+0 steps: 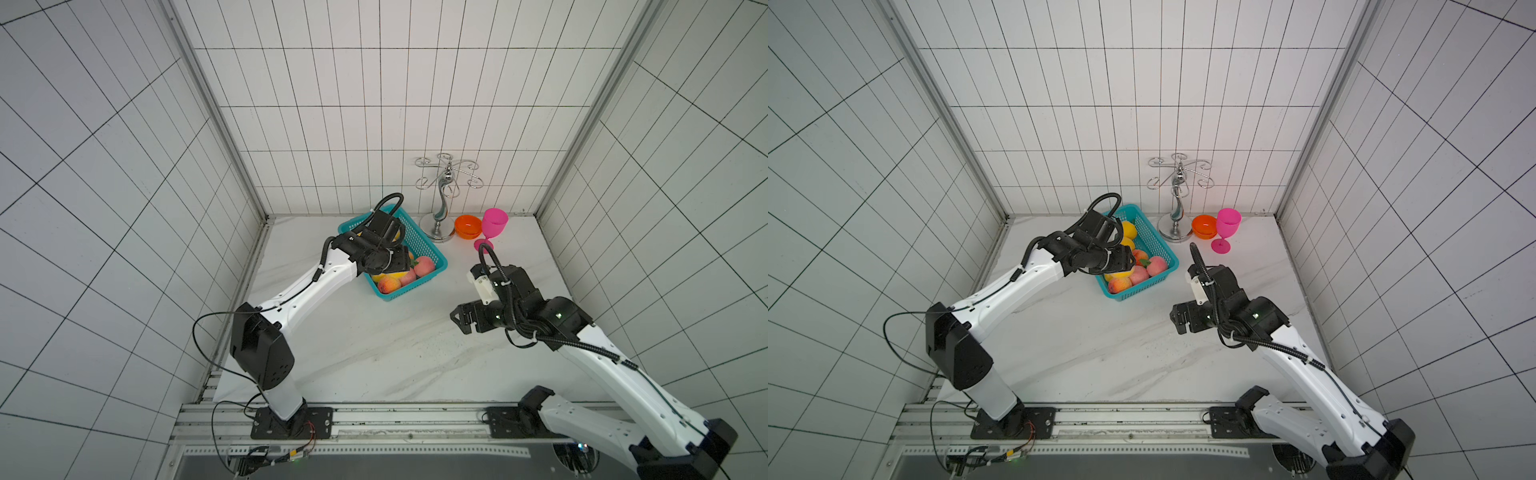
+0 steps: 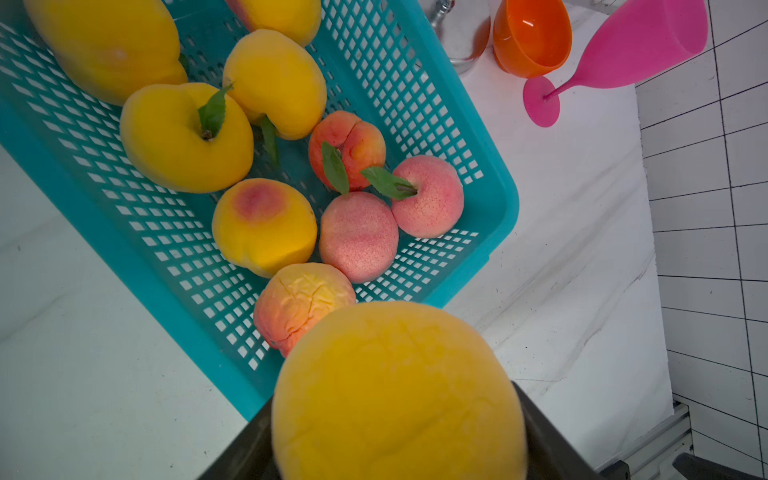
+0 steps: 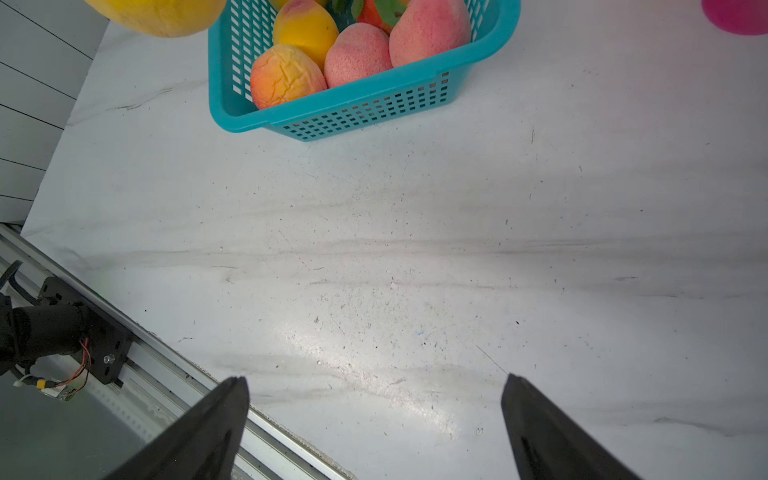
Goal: Put the peaches into the basket
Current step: Place the peach in the basket.
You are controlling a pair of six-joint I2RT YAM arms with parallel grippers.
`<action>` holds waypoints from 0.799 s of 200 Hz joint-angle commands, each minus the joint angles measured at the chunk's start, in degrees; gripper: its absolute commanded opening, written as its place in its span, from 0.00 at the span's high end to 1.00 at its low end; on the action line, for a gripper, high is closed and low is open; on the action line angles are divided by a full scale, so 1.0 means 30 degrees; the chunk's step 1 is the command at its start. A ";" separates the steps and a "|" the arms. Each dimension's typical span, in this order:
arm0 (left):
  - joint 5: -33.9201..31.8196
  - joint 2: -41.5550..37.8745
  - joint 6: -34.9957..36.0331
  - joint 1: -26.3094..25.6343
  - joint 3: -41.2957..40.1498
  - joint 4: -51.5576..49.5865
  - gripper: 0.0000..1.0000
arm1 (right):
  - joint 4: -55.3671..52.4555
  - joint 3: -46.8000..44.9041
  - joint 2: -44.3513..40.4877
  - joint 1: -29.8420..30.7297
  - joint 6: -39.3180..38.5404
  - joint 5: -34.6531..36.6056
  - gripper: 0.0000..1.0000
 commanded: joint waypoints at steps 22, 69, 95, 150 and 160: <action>-0.0545 0.1614 0.1692 0.0561 0.1508 0.0748 0.31 | -0.0365 0.1578 0.1028 -0.1290 -0.1192 -0.1216 0.01; -0.1076 0.3769 0.2795 0.0800 0.3188 0.0769 0.31 | -0.0350 0.1813 0.1692 -0.2488 -0.1287 -0.1979 0.01; -0.1359 0.4831 0.2932 0.1111 0.3682 0.0769 0.30 | -0.0629 0.2069 0.1838 -0.2997 -0.1418 -0.2103 0.01; -0.1652 0.6818 0.3075 0.1704 0.4583 0.0496 0.30 | -0.1099 0.2399 0.2057 -0.3792 -0.1659 -0.2221 0.01; -0.1693 0.7132 0.3123 0.1782 0.4794 0.0324 0.30 | -0.1100 0.2407 0.2119 -0.3881 -0.1683 -0.2249 0.01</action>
